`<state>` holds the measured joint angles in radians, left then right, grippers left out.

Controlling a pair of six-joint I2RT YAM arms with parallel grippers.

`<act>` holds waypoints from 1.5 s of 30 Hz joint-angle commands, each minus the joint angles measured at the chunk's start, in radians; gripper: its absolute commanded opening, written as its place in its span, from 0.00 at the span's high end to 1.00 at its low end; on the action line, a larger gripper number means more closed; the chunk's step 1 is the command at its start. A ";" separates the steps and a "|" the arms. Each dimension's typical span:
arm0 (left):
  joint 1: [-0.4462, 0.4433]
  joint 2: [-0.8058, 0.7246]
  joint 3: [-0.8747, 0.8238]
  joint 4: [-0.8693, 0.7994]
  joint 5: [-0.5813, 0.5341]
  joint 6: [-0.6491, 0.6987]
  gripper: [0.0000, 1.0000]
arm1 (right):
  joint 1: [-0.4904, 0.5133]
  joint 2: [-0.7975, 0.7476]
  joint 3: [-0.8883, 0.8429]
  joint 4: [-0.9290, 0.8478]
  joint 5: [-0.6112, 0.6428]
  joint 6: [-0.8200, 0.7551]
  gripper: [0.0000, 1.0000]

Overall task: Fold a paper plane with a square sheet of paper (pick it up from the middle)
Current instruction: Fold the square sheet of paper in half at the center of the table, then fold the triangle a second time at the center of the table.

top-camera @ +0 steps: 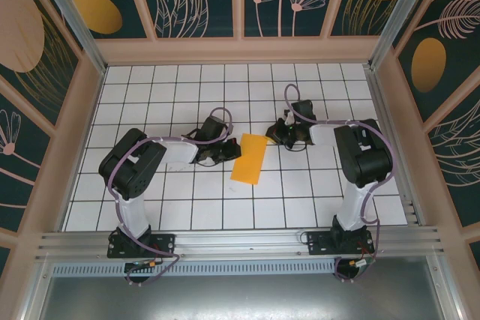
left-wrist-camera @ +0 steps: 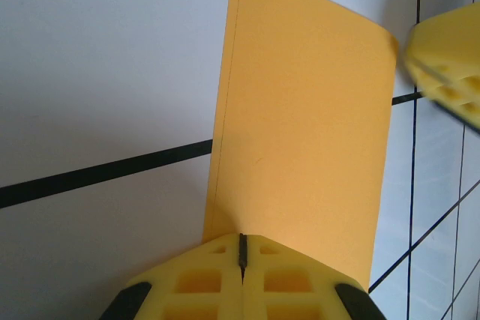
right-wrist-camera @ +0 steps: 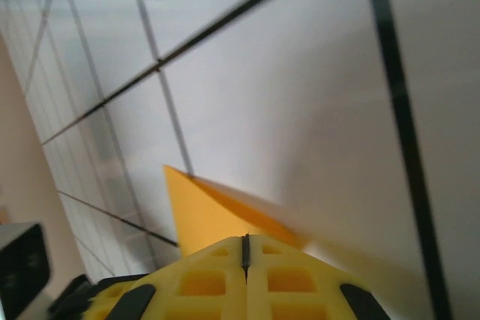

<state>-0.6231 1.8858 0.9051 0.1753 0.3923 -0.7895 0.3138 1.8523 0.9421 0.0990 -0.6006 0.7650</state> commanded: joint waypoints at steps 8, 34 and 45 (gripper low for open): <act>-0.006 -0.004 -0.028 -0.108 -0.016 0.006 1.00 | 0.077 -0.280 -0.103 -0.087 0.159 -0.022 0.92; -0.005 -0.287 -0.205 0.008 -0.114 -0.175 0.82 | 0.286 -0.320 -0.340 0.124 0.143 0.163 0.71; 0.014 -0.246 -0.212 0.059 -0.015 -0.183 0.54 | 0.292 -0.301 -0.344 0.094 0.184 0.166 0.70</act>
<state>-0.6189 1.6173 0.6991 0.2134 0.3290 -0.9779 0.5976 1.5440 0.6128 0.1871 -0.4351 0.9234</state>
